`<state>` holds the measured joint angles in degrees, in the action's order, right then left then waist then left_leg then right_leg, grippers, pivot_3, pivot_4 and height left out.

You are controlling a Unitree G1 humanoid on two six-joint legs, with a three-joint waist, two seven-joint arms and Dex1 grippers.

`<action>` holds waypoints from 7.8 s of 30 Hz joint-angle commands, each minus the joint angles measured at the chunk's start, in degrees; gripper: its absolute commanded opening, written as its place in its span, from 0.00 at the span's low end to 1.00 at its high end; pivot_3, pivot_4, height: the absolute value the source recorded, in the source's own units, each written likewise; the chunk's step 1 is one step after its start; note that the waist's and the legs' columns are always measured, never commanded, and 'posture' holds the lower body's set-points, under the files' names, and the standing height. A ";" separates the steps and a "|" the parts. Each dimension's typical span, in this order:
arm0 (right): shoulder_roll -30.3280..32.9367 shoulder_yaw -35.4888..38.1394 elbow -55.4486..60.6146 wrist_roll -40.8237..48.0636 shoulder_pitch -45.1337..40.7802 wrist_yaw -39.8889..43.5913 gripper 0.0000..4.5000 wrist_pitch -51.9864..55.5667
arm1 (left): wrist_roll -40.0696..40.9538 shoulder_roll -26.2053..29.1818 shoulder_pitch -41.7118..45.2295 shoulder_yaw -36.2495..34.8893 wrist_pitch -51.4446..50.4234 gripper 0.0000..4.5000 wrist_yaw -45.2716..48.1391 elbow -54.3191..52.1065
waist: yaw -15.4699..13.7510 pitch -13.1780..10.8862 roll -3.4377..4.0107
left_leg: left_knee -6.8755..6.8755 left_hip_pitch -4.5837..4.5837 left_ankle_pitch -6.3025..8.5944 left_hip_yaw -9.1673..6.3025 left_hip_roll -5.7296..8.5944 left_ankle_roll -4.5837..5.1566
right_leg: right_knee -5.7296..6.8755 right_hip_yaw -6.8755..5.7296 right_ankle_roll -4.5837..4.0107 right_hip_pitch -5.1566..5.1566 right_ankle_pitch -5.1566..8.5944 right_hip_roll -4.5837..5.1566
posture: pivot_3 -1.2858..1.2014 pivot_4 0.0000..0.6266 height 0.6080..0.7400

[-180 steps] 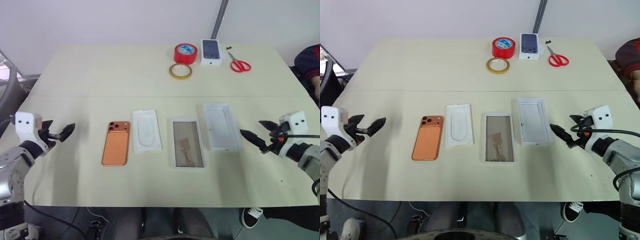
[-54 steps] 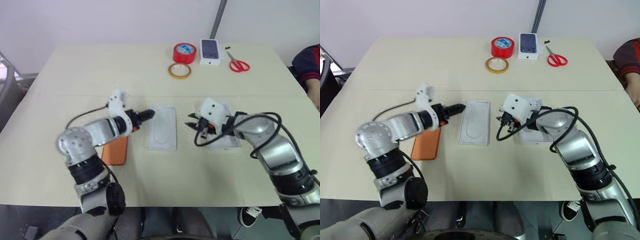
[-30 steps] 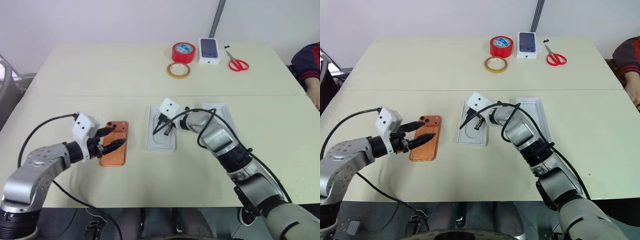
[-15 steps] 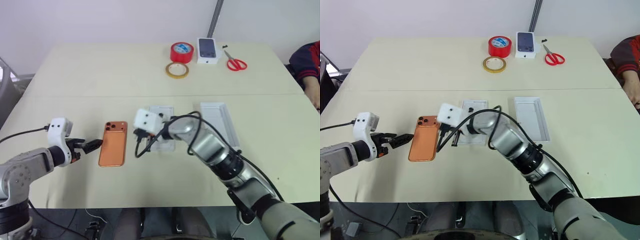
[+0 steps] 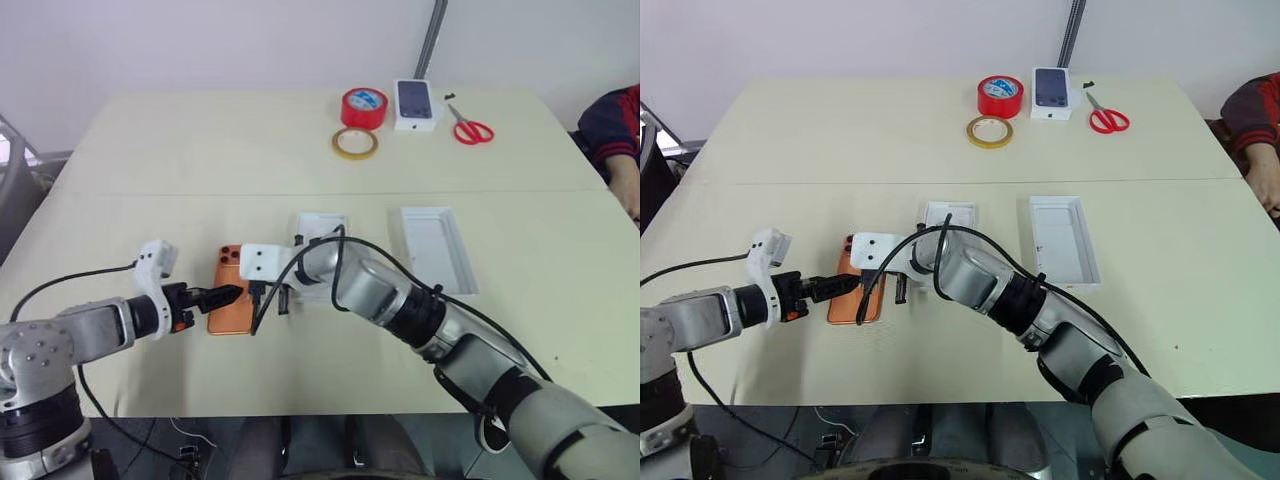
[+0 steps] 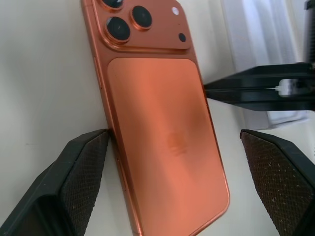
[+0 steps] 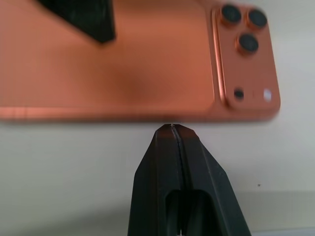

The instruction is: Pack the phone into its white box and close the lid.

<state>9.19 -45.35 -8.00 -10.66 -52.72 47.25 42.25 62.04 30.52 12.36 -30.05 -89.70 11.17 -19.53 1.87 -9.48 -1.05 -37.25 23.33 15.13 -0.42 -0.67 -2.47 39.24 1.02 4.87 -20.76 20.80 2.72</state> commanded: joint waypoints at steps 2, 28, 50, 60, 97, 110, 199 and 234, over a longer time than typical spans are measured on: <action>0.01 0.00 1.93 -1.03 0.61 1.06 0.00 -1.13 | 8.63 -4.02 0.37 3.67 -2.80 0.99 -4.45 2.37 | -0.63 0.10 0.11 | -0.01 -0.01 0.01 0.00 0.02 0.01 | 0.00 0.00 0.00 0.01 0.00 0.01 | 0.52 0.24 1.00; 3.35 4.85 8.60 -2.47 2.35 1.60 0.00 1.16 | 36.14 0.74 -0.64 2.66 10.63 0.61 -29.00 14.70 | -0.84 0.10 0.00 | 0.00 0.12 -0.06 -0.04 0.04 -0.12 | -0.03 0.01 0.01 -0.16 0.00 0.01 | 0.52 0.24 1.00; 26.75 42.32 35.27 19.94 25.71 9.57 0.00 3.01 | 50.96 1.03 5.12 14.65 31.57 0.01 -32.85 11.81 | -1.27 -0.10 -0.12 | -0.01 0.18 0.05 -0.07 0.06 0.09 | -0.27 -0.07 -0.01 0.07 0.00 0.06 | 0.52 0.24 1.00; 33.54 52.13 38.32 25.75 35.13 5.67 0.00 4.58 | 43.59 -4.86 15.27 25.63 30.85 0.01 -31.59 21.95 | -0.90 -0.13 -0.08 | -0.02 0.07 -0.04 -0.02 -0.04 -0.03 | -0.27 0.03 0.00 0.12 0.00 -0.18 | 0.52 0.24 1.00; 29.83 25.11 29.14 14.20 20.50 -10.50 0.00 10.14 | -6.80 9.14 16.63 35.46 30.79 0.02 -1.49 12.04 | -1.30 -0.22 -0.11 | -0.06 0.09 -0.13 -0.03 0.03 -0.19 | -0.29 0.02 0.01 0.15 0.01 -0.11 | 0.52 0.24 1.00; 23.28 18.15 21.34 8.02 15.52 -10.62 0.00 8.73 | -24.10 -3.33 22.98 48.75 30.76 0.02 10.23 13.03 | -1.27 -0.23 -0.10 | -0.08 0.15 -0.09 0.00 -0.01 -0.11 | -0.20 0.03 0.01 0.06 0.01 -0.15 | 0.52 0.24 1.00; 30.06 43.26 45.88 123.66 49.08 -73.61 0.21 -1.91 | -43.69 -2.18 10.02 43.39 68.84 0.00 42.85 7.17 | -1.09 -0.42 0.03 | -0.62 0.27 0.34 0.04 -0.13 0.67 | -0.22 -0.04 0.05 0.31 0.00 -0.16 | 0.52 0.24 1.00; 61.11 45.06 40.79 58.96 39.65 -28.16 0.01 17.15 | -49.76 -6.02 17.00 57.12 59.26 0.00 47.57 11.19 | -2.55 -0.43 0.32 | -0.73 0.28 0.41 0.07 -0.12 0.78 | -0.23 0.03 0.05 0.31 0.01 -0.19 | 0.52 0.24 1.00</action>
<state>70.69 -0.86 31.34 49.81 -12.68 18.20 59.21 13.27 25.14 27.99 25.27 -30.91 58.05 -7.25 -0.68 -9.91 -0.73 -37.98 23.61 15.53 -0.35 -0.79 -1.69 39.01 1.05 4.92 -20.46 20.80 2.54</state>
